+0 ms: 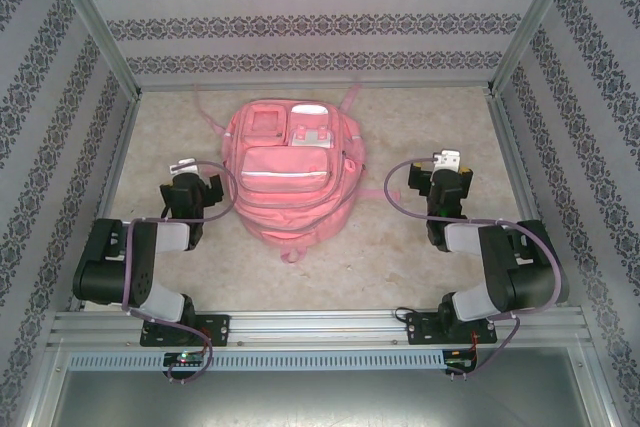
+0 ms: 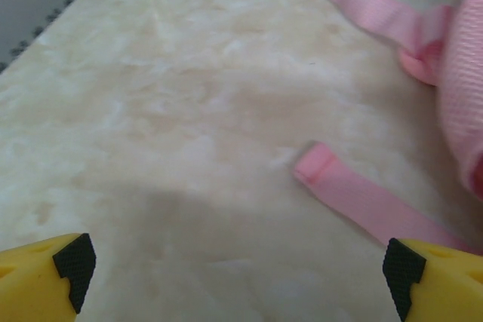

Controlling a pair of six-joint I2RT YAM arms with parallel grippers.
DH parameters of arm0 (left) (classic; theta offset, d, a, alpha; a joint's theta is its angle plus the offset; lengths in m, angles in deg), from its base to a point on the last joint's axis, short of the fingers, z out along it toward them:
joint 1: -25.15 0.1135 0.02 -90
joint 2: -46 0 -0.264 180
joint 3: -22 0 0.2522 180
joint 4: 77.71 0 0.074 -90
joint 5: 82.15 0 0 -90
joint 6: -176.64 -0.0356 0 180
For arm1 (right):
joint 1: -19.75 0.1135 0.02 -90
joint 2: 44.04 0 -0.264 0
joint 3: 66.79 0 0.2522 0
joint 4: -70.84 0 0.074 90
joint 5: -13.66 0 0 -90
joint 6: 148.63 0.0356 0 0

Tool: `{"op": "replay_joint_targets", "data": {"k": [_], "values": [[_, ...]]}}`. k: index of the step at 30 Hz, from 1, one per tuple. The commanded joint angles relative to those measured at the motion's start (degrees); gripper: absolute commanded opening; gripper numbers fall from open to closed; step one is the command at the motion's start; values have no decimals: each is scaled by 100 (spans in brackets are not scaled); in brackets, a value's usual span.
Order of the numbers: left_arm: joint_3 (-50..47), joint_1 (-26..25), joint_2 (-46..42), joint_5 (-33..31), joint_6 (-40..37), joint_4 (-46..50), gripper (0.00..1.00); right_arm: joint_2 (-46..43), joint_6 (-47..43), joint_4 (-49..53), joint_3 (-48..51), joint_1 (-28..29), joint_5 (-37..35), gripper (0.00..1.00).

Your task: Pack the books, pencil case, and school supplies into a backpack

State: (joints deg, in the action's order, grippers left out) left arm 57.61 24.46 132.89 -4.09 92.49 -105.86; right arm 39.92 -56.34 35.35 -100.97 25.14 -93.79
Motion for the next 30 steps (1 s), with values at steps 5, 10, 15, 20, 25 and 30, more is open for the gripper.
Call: {"op": "replay_joint_targets", "data": {"k": [5,10,15,20,25,30], "values": [[114,25,199,593,-346,-599,100,323,-75,-808,140,-99,334,98],[105,7,225,609,-381,-671,100,312,26,-601,109,-156,304,98],[162,10,239,878,-496,-611,99,308,13,-597,110,-152,304,98],[162,15,240,878,-495,-608,100,296,19,-603,109,-152,304,98],[162,16,241,882,-492,-608,100,302,26,-594,109,-161,321,98],[159,16,236,886,-496,-607,100,298,26,-594,113,-161,331,98]]}}
